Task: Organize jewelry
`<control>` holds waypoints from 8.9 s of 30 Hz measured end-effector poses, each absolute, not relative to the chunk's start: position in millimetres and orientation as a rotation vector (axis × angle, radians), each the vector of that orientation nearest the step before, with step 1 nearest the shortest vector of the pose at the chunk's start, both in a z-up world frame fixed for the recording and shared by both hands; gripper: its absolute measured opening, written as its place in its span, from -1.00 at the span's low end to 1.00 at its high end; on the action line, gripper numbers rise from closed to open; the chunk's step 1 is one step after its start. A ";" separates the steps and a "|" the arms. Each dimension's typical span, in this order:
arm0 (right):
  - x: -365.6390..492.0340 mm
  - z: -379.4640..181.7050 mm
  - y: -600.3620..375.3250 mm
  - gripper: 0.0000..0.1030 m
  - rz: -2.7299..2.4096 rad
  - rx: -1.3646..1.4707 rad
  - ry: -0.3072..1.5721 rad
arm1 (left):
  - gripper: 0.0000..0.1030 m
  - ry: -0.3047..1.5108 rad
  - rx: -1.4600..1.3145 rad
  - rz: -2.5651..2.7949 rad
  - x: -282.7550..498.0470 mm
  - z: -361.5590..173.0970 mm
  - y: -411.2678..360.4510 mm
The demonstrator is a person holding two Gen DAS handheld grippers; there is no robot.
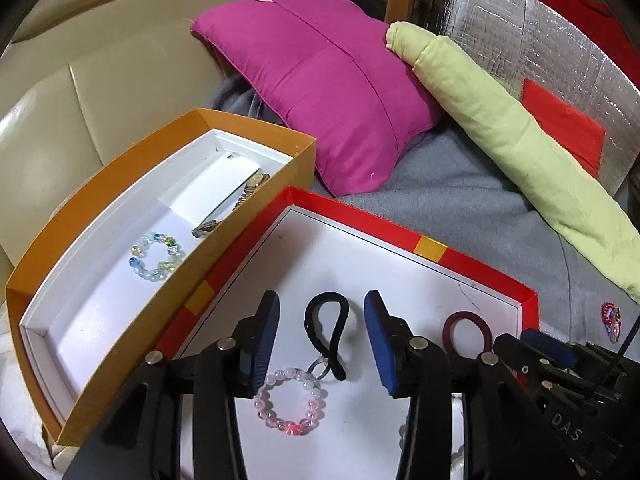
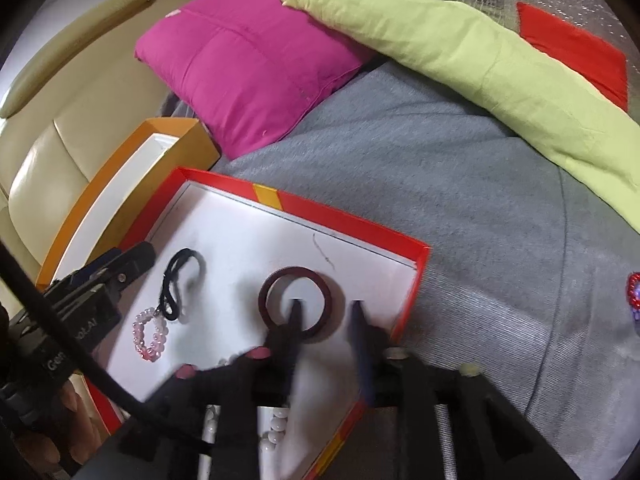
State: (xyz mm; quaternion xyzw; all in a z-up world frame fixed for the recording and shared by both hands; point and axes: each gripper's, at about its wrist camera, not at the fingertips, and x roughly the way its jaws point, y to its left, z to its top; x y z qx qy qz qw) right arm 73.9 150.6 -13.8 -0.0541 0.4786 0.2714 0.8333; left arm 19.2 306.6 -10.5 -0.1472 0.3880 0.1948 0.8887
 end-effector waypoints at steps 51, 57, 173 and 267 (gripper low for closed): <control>138.5 -23.5 -215.0 0.02 0.058 0.239 1.032 | 0.40 0.906 -0.216 -0.039 31.8 -45.3 27.2; 183.2 -39.5 -204.0 -0.31 0.031 0.246 1.101 | 0.40 0.911 -0.227 -0.070 30.0 -43.5 26.2; 91.9 -31.9 -293.3 -0.91 0.268 0.473 0.983 | -0.99 0.936 -0.144 -0.115 65.8 -18.7 26.6; -41.4 39.0 -96.1 -0.91 0.550 0.165 0.951 | -0.87 0.692 -0.334 0.034 -74.6 70.4 177.4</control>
